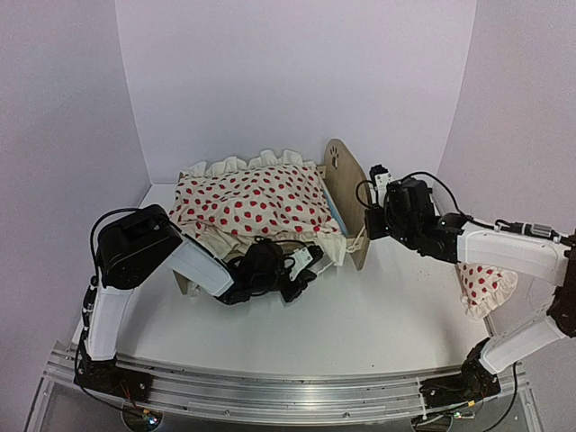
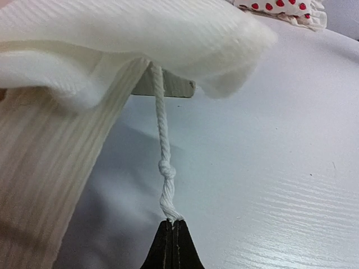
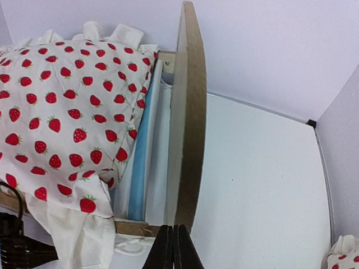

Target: Set up the pet bed

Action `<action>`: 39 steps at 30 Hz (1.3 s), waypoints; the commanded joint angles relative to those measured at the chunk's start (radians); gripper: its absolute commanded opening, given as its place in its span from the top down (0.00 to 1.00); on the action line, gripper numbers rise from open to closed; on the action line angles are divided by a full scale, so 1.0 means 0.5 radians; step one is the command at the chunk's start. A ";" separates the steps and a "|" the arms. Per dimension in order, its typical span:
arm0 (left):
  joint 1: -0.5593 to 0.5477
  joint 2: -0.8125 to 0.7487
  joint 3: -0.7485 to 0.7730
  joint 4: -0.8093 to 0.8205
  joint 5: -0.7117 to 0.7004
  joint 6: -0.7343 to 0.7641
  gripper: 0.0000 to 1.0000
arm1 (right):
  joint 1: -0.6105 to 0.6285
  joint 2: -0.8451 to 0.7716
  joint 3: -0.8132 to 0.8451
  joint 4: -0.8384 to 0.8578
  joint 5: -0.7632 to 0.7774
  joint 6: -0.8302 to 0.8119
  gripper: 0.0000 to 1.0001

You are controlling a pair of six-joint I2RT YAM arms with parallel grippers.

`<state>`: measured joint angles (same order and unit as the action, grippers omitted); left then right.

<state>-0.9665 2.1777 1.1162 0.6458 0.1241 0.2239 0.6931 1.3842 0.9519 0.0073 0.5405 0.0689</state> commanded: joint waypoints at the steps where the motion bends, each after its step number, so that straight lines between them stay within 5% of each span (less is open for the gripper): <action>1: -0.001 -0.085 -0.056 -0.116 0.144 0.073 1.00 | -0.074 -0.063 0.237 0.005 0.049 -0.327 1.00; 10: -0.022 -0.106 -0.137 -0.197 0.115 0.118 1.00 | -0.156 -0.174 0.276 -0.099 0.066 -0.363 1.00; 14: -0.034 -0.104 -0.116 -0.139 0.134 0.110 1.00 | -0.156 -0.176 0.200 -0.287 -0.182 -0.039 1.00; 20: -0.044 -0.088 -0.075 -0.080 0.147 0.101 1.00 | -0.155 -0.147 -0.109 -0.167 -0.768 0.685 0.53; 23: -0.048 -0.087 -0.078 -0.075 0.142 0.102 1.00 | -0.157 -0.056 -0.285 0.159 -0.853 0.874 0.45; 28: -0.053 -0.093 -0.078 -0.071 0.150 0.109 1.00 | -0.175 0.154 -0.404 0.627 -0.894 1.060 0.44; 39: -0.055 -0.112 -0.089 -0.031 0.139 0.105 1.00 | -0.177 0.436 -0.465 0.847 -0.800 1.172 0.53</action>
<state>-0.9882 2.1704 1.0664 0.5957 0.1817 0.2653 0.6108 1.5643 0.7298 0.3373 0.1379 0.6169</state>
